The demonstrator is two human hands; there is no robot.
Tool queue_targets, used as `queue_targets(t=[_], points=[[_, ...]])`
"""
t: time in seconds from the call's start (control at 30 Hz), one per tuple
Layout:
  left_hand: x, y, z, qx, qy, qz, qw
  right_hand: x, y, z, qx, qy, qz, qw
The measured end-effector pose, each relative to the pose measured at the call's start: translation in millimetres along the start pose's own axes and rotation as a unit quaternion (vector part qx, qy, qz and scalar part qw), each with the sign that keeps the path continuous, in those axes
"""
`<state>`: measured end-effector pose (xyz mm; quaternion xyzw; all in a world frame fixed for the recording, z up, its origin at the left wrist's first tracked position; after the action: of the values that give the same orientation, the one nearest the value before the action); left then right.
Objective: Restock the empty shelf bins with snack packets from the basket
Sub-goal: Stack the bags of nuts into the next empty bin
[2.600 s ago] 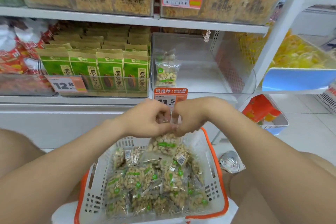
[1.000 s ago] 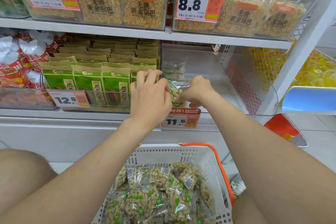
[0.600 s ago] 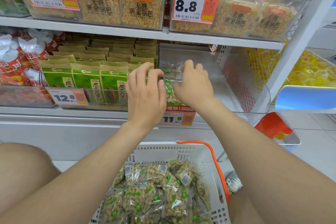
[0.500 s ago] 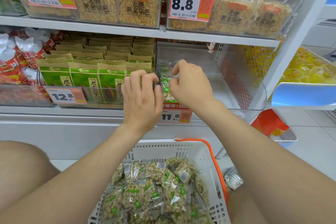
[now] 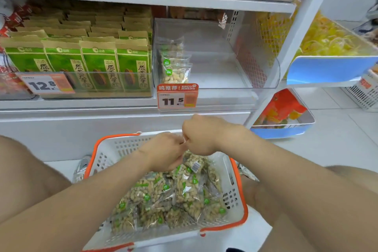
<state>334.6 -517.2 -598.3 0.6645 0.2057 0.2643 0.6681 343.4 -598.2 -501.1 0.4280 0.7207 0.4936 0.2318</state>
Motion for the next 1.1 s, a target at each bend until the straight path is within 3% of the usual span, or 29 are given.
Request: queue_targets(t=[0.1, 0.2, 0.37, 0.6, 0.77, 1.1], points=[[-2, -27, 7, 0.146, 0.056, -0.037, 0.987, -6, -46, 0, 0.09, 0.001, -0.03, 0.995], [-9, -52, 9, 0.226, 0.068, -0.048, 0.971, -16, -85, 1, 0.159, 0.008, -0.039, 0.986], [-22, -84, 3, 0.333, 0.053, -0.032, 0.941, -35, -140, 1, 0.198, 0.002, -0.083, 0.977], [-44, -135, -12, 0.333, 0.103, -0.118, 0.93, -33, -184, 1, 0.272, 0.015, -0.131, 0.953], [-78, -169, -18, 0.344, 0.05, -0.094, 0.933, -25, -175, 8, 0.258, 0.015, -0.132, 0.957], [-89, -164, -16, 0.303, 0.14, -0.175, 0.926, -31, -156, 12, 0.273, -0.019, -0.117, 0.955]])
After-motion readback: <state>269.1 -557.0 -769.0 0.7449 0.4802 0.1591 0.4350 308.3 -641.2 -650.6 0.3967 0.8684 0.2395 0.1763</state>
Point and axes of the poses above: each hand's wrist, its own z-axis towards the middle knuckle, its own y-axis out of the back of the hand, x = y × z, the point moved 6 cm from there along z, towards the middle knuckle, and after that the axes turned 2 degrees about z, right-handed, at the moved point
